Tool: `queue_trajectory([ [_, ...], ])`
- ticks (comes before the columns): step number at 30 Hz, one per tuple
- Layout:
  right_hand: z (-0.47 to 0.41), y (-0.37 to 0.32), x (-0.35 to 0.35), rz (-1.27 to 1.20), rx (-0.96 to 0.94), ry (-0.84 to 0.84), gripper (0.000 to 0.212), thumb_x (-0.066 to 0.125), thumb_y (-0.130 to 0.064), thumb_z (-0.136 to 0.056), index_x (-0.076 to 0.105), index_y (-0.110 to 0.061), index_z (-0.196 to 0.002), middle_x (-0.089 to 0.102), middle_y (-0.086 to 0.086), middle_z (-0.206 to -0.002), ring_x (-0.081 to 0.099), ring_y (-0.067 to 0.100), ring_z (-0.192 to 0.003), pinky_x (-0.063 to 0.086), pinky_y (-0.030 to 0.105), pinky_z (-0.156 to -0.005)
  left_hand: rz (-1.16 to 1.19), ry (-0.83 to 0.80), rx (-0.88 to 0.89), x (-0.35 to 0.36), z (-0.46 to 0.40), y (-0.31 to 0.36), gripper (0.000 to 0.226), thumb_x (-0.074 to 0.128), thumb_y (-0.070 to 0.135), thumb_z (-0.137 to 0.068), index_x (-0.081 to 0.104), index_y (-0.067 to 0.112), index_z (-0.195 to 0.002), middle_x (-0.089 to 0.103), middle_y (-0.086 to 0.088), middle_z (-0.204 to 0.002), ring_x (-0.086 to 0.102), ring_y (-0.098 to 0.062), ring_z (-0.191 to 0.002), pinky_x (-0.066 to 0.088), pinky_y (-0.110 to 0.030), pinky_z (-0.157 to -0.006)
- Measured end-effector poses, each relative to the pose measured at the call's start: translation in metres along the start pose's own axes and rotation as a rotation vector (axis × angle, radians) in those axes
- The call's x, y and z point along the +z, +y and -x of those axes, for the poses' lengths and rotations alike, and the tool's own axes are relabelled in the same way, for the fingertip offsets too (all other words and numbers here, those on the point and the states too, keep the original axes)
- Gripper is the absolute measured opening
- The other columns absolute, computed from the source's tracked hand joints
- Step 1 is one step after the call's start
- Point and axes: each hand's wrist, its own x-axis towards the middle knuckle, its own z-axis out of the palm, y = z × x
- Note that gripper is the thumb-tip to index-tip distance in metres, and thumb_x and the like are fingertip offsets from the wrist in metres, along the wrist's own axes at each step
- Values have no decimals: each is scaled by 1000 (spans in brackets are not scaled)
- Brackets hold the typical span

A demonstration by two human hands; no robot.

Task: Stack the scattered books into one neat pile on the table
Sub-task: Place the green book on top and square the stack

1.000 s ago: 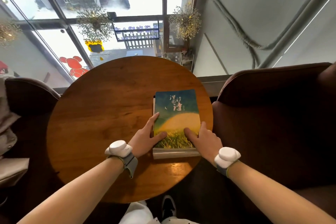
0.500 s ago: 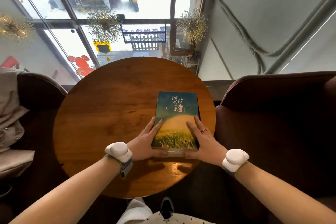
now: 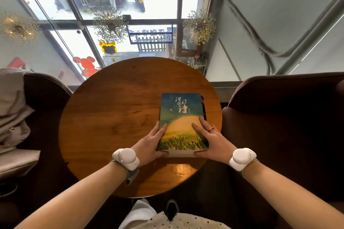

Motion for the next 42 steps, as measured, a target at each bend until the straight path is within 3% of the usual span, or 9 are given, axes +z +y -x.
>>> queue_trajectory([
  [5, -1, 2, -1, -116, 36, -42, 100, 74, -39, -77, 8, -33, -151, -16, -2, -161, -7, 26, -149, 11, 45, -122, -17, 2, 9, -2, -1, 0, 101, 70, 29, -82, -4, 26, -151, -10, -7, -161, 24, -29, -145, 31, -32, -112],
  [8, -1, 4, 1, -150, 47, -41, 101, 76, -39, -75, 9, -35, -150, -16, -6, -160, -3, 26, -149, 20, 43, -120, 0, 23, 17, 0, -1, 0, 100, 71, 27, -82, -2, 26, -151, -8, -7, -161, 22, -29, -145, 31, -30, -112],
  [16, 1, 10, 2, -165, 29, -23, 101, 76, -40, -75, 9, -37, -150, -16, -13, -156, -3, 24, -149, 22, 42, -120, 72, 52, 29, 6, -2, -2, 99, 71, 28, -81, 2, 27, -151, -5, -4, -161, 17, -27, -147, 28, -33, -113],
  [28, 1, 8, 5, -224, 35, 1, 99, 78, -32, -74, 15, -32, -150, -13, -9, -160, 12, 19, -147, 22, 21, -112, 140, 74, 10, 7, -4, -3, 100, 76, 24, -76, 10, 27, -151, 4, -6, -161, 17, -26, -146, 24, -32, -115],
  [32, 2, 12, 8, -257, 8, 19, 101, 79, -38, -71, 13, -43, -147, -13, -21, -155, 5, 17, -148, 22, 36, -119, 197, 31, -13, 2, -5, -8, 103, 79, 24, -73, 11, 33, -149, 6, -1, -161, 19, -22, -146, 26, -31, -114],
  [34, 2, 16, 8, -257, -6, 24, 111, 81, -46, -64, 3, -54, -142, -12, -25, -153, 1, 14, -148, 18, 46, -120, 295, -59, -22, -1, -4, -15, 113, 80, 18, -70, 0, 40, -148, 8, 2, -161, 24, -18, -143, 30, -32, -114],
  [37, 3, 21, 13, -395, 54, 46, 129, 87, -42, -55, -12, -59, -135, -12, -20, -155, -9, 7, -145, 7, 43, -120, 502, -123, -109, -1, -2, -24, 116, 71, 0, -74, -9, 38, -148, 16, 3, -156, 34, -14, -134, 40, -32, -107],
  [40, 1, 27, 20, -626, 182, 4, 144, 92, -34, -49, -22, -54, -136, -6, -7, -159, -1, 18, -148, 10, 44, -121, 942, 17, -402, 7, -11, -19, 84, 48, -13, -82, 15, 24, -150, 35, -12, -150, 55, -31, -108, 50, -41, -81],
  [42, 1, 30, 21, -798, 282, -126, 151, 93, -25, -49, -26, -42, -142, 10, 2, -159, 16, 24, -146, 17, 42, -120, 1247, 130, -584, 11, -17, -11, 54, 40, -6, -86, 41, 12, -137, 57, -18, -122, 59, -30, -85, 49, -37, -63],
])
